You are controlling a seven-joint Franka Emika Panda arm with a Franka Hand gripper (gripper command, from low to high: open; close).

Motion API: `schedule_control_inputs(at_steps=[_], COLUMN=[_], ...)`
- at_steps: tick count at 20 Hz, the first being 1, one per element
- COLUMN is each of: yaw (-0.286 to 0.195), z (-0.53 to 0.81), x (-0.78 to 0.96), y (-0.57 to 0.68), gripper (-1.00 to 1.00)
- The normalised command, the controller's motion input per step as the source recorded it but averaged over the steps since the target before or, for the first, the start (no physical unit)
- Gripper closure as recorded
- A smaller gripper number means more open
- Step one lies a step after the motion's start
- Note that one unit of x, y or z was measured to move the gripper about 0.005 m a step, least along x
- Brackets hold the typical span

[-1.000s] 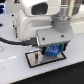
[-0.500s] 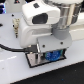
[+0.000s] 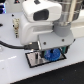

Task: Insert the blue gear onto the right peg, followed by the red gear

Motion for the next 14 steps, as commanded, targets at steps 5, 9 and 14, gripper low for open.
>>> schedule_control_inputs(at_steps=[5, 9, 14], yaw=[0.000, 0.000, 0.000], z=[0.43, 0.27, 0.12], x=[-0.32, -0.55, -0.72], y=[0.14, 0.25, 0.23], gripper=[-1.00, -1.00, -1.00])
